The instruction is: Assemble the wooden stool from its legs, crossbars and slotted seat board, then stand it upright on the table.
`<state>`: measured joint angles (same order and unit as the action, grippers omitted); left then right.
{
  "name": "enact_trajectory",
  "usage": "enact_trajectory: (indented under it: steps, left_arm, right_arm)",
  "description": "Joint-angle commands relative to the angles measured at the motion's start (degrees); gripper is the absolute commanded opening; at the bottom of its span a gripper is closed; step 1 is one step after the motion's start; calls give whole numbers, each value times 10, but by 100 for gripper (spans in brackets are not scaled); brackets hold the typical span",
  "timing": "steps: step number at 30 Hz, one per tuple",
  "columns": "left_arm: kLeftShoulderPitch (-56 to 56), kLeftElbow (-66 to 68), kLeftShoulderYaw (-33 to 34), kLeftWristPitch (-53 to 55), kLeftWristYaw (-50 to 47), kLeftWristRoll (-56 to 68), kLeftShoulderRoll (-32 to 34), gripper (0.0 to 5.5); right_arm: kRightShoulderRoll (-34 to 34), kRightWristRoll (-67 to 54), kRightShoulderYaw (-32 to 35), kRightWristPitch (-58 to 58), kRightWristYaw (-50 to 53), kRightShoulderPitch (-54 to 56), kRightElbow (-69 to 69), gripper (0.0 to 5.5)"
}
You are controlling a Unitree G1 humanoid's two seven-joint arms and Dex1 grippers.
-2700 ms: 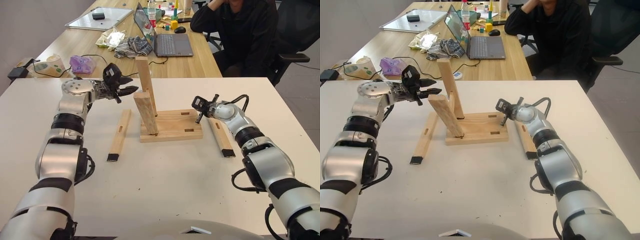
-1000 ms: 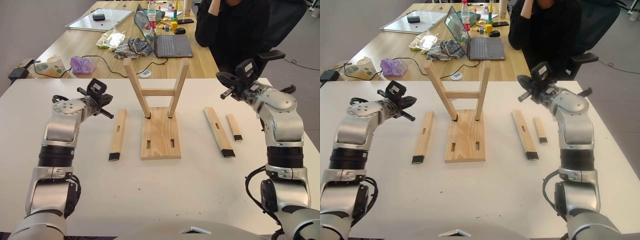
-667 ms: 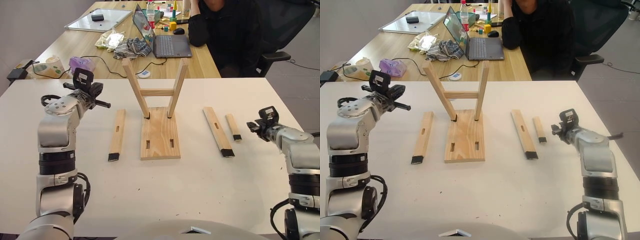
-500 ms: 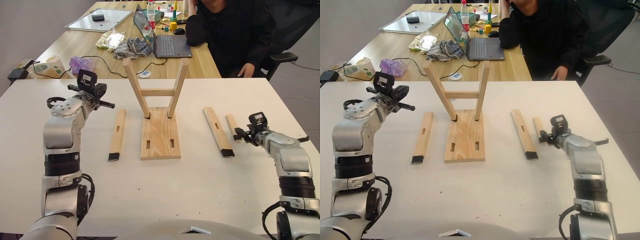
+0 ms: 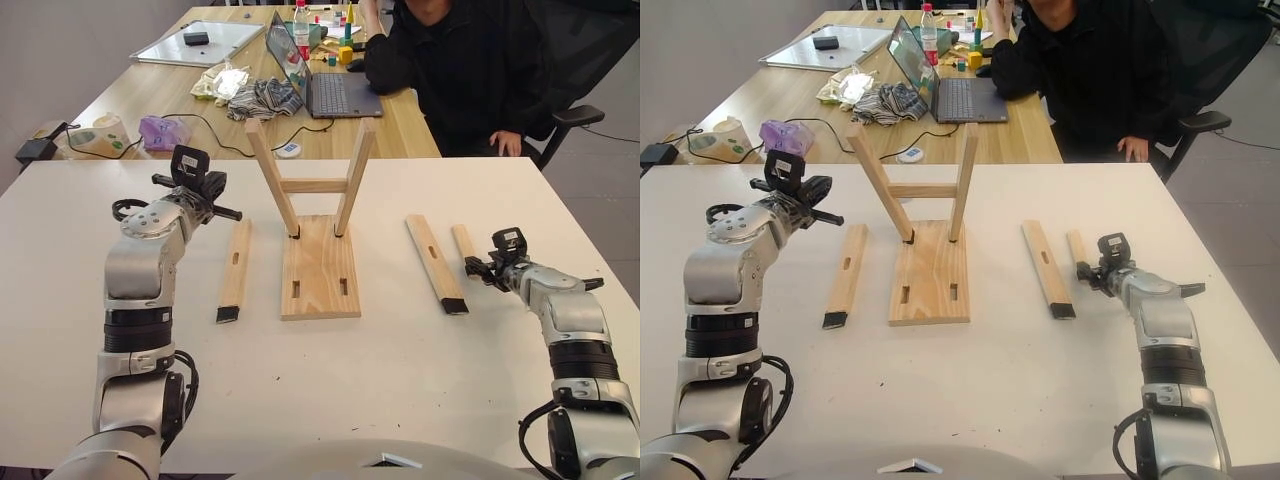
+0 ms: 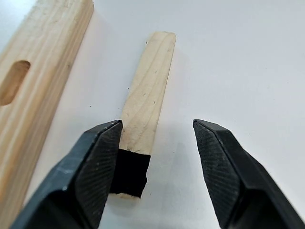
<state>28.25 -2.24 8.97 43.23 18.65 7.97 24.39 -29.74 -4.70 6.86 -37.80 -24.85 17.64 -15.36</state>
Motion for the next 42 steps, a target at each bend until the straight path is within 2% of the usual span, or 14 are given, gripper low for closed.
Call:
enact_trajectory:
  steps: [1,4,11,12,14,17,19,22,24,27,28,31,35,42]
  left_arm:
    - [15,13,-5,-10,-1,1,1,0]
    - [22,18,-11,-13,0,2,-2,0]
    - [29,8,-10,-9,2,7,-1,0]
    - [30,4,-9,-10,3,10,-3,0]
    - [32,-5,-7,-19,6,18,-6,0]
    - [52,-15,21,-66,-1,32,-6,0]
    - [88,-41,72,-89,21,109,-26,0]
    - [132,-102,126,-37,83,309,-57,0]
    - [156,-121,132,6,111,426,-70,20]
    - [171,-122,95,26,155,491,-77,64]
    - [169,-125,87,29,164,504,-76,97]
    - [159,-145,72,25,184,528,-66,161]
    - [144,-158,86,47,212,596,-34,164]
    - [111,-127,115,85,264,671,46,164]
  right_arm:
    - [13,-5,-18,-19,-1,13,29,276]
    - [16,3,-37,-25,-2,-7,-8,276]
    - [21,-12,-30,-36,1,-25,-32,136]
    - [24,-16,-27,-30,3,-26,-31,132]
    - [30,-29,-5,8,16,-24,-25,132]
    - [39,-38,27,120,38,2,71,132]
    - [64,-97,44,139,26,55,172,132]
    - [111,-271,32,57,-23,144,309,132]
    - [143,-406,38,-7,-38,202,336,132]
    - [178,-572,46,-72,-63,284,306,132]
    - [181,-603,45,-86,-68,298,297,132]
    - [179,-632,18,-115,-81,300,289,132]
    - [160,-667,6,-145,-94,287,301,132]
    - [117,-718,28,-167,-113,297,298,132]
